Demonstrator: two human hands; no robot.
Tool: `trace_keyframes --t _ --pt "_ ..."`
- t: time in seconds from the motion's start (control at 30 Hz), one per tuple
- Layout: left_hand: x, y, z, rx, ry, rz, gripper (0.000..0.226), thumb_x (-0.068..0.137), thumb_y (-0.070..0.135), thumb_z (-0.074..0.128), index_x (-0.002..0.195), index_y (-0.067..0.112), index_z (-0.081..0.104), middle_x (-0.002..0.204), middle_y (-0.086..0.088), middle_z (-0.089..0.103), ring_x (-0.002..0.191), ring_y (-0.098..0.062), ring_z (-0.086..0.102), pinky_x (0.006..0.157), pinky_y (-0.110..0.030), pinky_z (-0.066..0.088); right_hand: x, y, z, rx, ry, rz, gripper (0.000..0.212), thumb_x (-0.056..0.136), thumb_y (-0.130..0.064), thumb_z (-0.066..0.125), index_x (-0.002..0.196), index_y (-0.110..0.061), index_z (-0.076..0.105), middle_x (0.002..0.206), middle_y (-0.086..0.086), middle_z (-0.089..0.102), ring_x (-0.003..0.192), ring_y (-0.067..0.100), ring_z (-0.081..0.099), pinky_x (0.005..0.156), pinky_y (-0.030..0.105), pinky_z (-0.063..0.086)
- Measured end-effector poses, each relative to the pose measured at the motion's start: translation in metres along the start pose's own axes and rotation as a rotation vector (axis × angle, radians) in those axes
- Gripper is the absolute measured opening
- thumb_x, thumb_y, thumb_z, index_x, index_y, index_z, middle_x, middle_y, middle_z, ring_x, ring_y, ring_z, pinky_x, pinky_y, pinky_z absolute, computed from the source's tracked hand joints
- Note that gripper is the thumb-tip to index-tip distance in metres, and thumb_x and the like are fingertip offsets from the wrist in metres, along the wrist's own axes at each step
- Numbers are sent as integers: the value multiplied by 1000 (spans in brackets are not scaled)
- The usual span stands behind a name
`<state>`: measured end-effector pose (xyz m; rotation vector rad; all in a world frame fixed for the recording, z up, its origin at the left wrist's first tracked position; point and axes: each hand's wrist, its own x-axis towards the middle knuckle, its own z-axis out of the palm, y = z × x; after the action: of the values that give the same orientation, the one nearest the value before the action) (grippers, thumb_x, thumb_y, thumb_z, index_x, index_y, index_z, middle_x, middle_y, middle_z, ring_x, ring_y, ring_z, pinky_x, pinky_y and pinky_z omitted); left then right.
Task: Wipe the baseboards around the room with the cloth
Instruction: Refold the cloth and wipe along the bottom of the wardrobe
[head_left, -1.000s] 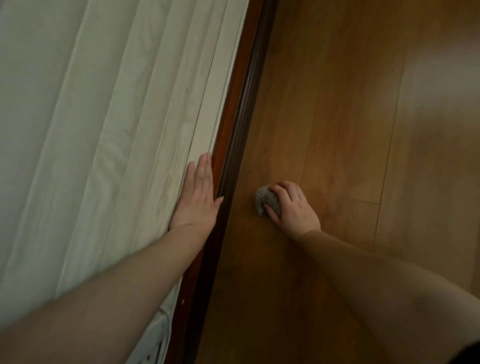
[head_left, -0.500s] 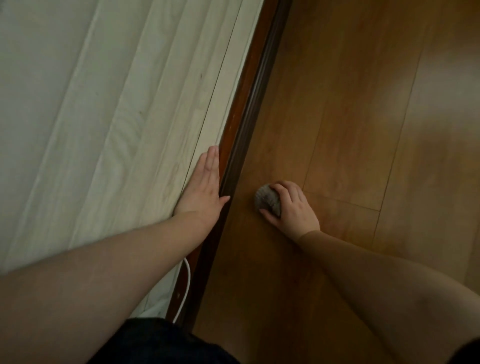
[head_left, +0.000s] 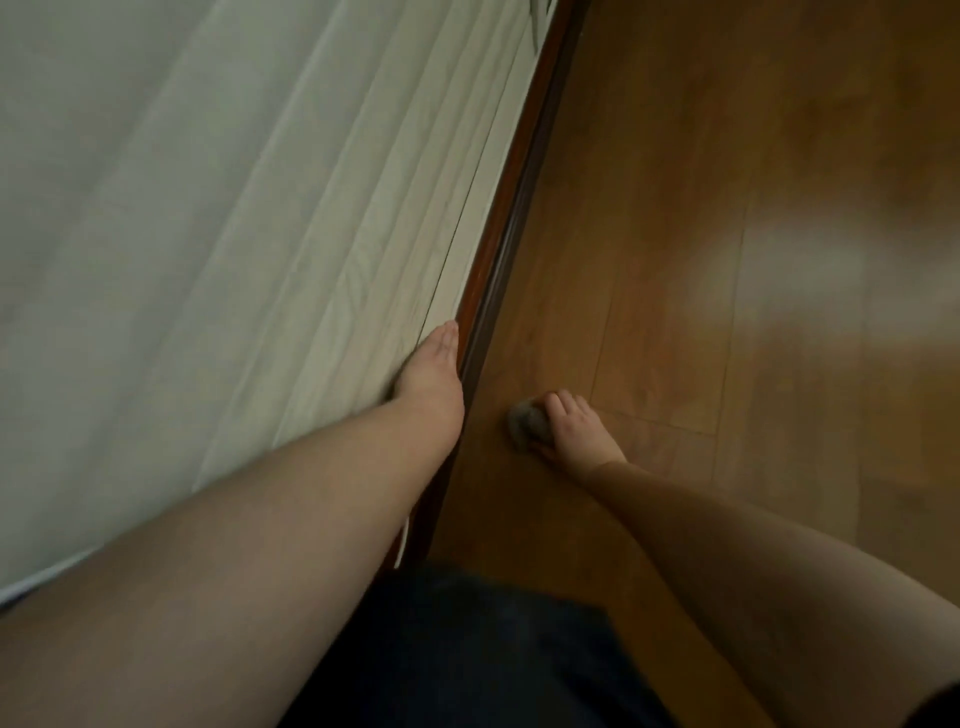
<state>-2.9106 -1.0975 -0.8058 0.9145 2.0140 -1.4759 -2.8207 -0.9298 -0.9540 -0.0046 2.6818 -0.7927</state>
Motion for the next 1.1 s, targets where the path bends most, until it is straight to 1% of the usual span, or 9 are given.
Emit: trace_keyframes --t 0.07,0.13,0.23,0.33,0.43,0.53,0.77,0.97,1.1 --pt "-5 -18 -11 -6 -55 76 80 102 41 44 156 2 -1 163 -23 -12 152 -36 -12 123 -47 -9 -5 -12 -8 -31 -87 65 50 91 -16 65 137 -15 44 138 8 48 128 29 45 108 40 37" --pt "-2 -21 -11 70 -50 88 81 102 49 40 157 6 -2 163 -21 -14 151 -34 -15 123 -46 -10 -12 -16 -4 -15 -93 86 50 92 -13 63 138 -17 44 138 5 48 127 27 44 108 38 38" --pt "3 -5 3 191 -51 33 84 102 58 34 157 6 -3 161 -24 -17 149 -38 -21 120 -50 -14 -21 -4 14 102 -11 78 42 92 -23 65 129 -21 44 130 1 47 121 22 44 105 34 36" --pt "7 1 1 162 -53 -4 91 98 63 38 156 4 -1 159 -27 -20 148 -41 -23 118 -53 -15 -27 13 32 167 88 42 37 89 -29 68 118 -17 48 120 3 48 112 22 42 102 34 36" --pt "11 -13 -8 186 -23 -42 116 85 79 44 153 0 -5 157 -31 -22 145 -46 -26 117 -58 -16 -27 19 36 210 119 2 40 88 -29 71 119 -15 50 119 5 49 113 23 42 104 39 38" --pt "17 -29 -17 155 -14 -60 139 70 93 41 149 -4 -19 157 -29 -26 146 -42 -26 120 -55 -14 -28 18 35 243 104 -3 43 89 -29 71 124 -17 49 125 4 49 119 23 42 111 39 33" --pt "46 -45 -33 102 -11 0 150 61 97 45 149 -5 -21 159 -27 -22 148 -41 -21 120 -55 -12 -29 11 37 322 162 41 49 87 -27 72 130 -21 49 123 -4 48 114 10 40 103 27 38" --pt "47 -47 -34 38 41 26 153 58 93 56 151 -5 -17 161 -28 -16 150 -41 -17 121 -56 -7 -30 -61 57 534 129 -59 63 86 -35 69 140 -38 36 135 -18 40 123 -7 29 106 21 32" --pt "49 -47 -33 24 45 33 154 57 91 58 152 -4 -16 162 -27 -13 150 -40 -15 121 -57 -8 -29 -77 75 591 149 -22 69 88 -32 69 146 -37 31 141 -16 37 130 -2 29 110 21 28"
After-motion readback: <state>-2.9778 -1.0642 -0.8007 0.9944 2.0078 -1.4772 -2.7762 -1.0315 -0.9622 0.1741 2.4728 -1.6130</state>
